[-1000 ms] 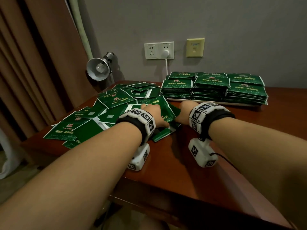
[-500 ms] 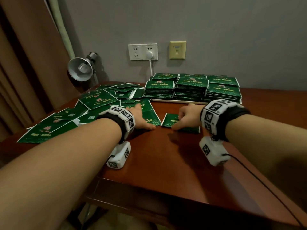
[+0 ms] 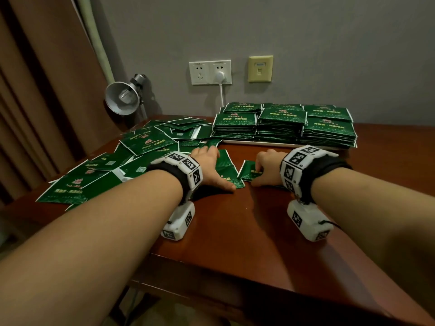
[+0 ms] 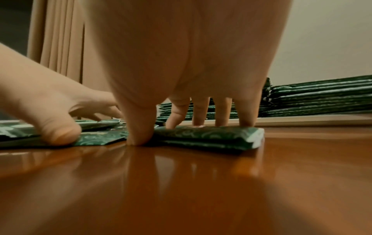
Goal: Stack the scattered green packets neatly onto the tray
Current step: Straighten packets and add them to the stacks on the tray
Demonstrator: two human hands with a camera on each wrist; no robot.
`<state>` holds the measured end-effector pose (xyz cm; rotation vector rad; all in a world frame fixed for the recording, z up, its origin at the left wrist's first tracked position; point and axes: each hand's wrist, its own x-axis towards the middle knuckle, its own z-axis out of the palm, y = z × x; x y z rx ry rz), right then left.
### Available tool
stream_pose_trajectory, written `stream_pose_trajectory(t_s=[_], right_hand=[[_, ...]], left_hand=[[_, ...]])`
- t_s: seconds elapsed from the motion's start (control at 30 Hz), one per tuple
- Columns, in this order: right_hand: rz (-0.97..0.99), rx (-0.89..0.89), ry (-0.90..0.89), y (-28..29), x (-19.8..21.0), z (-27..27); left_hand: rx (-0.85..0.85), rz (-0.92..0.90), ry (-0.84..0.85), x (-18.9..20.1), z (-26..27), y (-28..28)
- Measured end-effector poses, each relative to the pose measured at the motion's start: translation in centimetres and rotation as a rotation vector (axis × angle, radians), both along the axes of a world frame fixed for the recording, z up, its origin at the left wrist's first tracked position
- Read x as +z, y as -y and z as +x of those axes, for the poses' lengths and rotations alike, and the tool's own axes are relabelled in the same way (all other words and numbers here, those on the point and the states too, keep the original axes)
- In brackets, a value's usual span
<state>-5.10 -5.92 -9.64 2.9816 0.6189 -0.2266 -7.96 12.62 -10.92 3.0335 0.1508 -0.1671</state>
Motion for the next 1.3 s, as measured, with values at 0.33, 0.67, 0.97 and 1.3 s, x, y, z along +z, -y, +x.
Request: stream_pose_trajectory(t_s=[0.33,0.67,0.97,1.3], right_hand=[[0.004,-0.048,-0.006,0.1,0.0,0.1],[0.051,-0.124,-0.014,-0.1,-0.5,0.5],[-0.018,-0.154,-0.009,-0.2,-0.5,0.7],[0.107,-0.261,-0.089,-0.2,-0.7,0.6]], left_hand=[[0.025,0.202,-0.07,0.5,-0.4,0.6],[-0.119,0.012,0.484,3.2,-1.4,1.8],[-0.194,0.023,0.221,1.2,0.2,0.9],[-0.23,0.012,-0.031,0.8,-0.7,2.2]])
